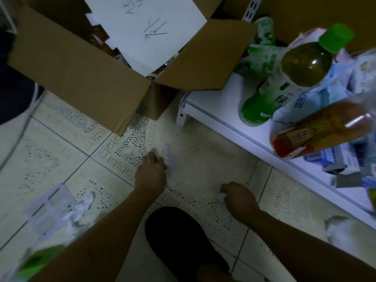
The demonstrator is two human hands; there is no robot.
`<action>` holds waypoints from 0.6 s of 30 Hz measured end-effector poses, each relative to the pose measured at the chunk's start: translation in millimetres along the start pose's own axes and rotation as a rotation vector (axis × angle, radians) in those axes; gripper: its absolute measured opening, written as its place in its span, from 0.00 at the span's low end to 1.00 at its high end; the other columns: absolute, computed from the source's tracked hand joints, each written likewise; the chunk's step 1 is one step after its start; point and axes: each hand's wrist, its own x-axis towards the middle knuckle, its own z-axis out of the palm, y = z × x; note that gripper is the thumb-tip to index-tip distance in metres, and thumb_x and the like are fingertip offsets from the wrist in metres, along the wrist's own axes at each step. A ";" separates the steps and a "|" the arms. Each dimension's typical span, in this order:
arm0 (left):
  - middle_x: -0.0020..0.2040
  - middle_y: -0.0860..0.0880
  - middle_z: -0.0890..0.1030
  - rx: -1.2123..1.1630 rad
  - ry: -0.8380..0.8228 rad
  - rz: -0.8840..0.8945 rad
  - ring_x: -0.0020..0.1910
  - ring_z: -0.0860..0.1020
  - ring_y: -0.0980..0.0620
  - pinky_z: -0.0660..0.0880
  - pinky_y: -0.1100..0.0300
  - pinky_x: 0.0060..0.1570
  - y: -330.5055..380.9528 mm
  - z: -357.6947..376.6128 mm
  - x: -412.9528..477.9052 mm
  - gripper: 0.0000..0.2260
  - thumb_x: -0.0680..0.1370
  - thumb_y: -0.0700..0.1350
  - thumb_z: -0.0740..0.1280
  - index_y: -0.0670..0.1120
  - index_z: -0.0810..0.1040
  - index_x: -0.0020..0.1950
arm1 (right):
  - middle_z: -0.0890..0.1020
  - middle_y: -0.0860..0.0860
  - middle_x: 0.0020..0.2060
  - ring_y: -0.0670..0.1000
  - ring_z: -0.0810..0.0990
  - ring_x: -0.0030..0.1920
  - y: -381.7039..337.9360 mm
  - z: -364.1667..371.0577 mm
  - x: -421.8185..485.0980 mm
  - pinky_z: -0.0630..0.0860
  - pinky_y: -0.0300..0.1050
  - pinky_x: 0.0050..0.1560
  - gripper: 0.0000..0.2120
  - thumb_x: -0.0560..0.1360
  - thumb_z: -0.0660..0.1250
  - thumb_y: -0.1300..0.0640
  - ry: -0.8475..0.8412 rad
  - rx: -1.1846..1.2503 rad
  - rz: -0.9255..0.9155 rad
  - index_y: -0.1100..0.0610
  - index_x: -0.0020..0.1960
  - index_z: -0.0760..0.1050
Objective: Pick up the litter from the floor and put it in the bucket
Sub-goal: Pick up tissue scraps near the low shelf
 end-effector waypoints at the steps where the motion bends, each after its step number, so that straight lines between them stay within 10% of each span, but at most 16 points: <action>1: 0.61 0.38 0.71 -0.039 0.011 0.001 0.57 0.72 0.41 0.75 0.50 0.51 -1.9 -0.2 -4.2 0.14 0.76 0.40 0.62 0.41 0.74 0.61 | 0.83 0.58 0.48 0.56 0.81 0.48 -2.7 -0.6 1.4 0.70 0.41 0.42 0.09 0.76 0.62 0.63 0.023 0.066 -0.014 0.60 0.49 0.81; 7: 0.33 0.45 0.78 -0.393 0.142 0.054 0.32 0.77 0.44 0.69 0.58 0.30 -0.5 -32.3 -36.9 0.06 0.75 0.40 0.61 0.47 0.74 0.49 | 0.84 0.55 0.54 0.55 0.82 0.53 -34.4 -3.8 -2.0 0.76 0.44 0.54 0.11 0.79 0.61 0.62 0.124 0.262 -0.183 0.61 0.54 0.82; 18: 0.44 0.46 0.79 -0.595 -0.051 0.217 0.41 0.76 0.50 0.72 0.60 0.37 66.5 -44.7 -89.9 0.07 0.72 0.44 0.71 0.46 0.73 0.45 | 0.84 0.48 0.52 0.42 0.80 0.47 -1.0 -7.0 -85.9 0.74 0.31 0.47 0.12 0.77 0.66 0.53 0.359 0.413 0.001 0.53 0.59 0.80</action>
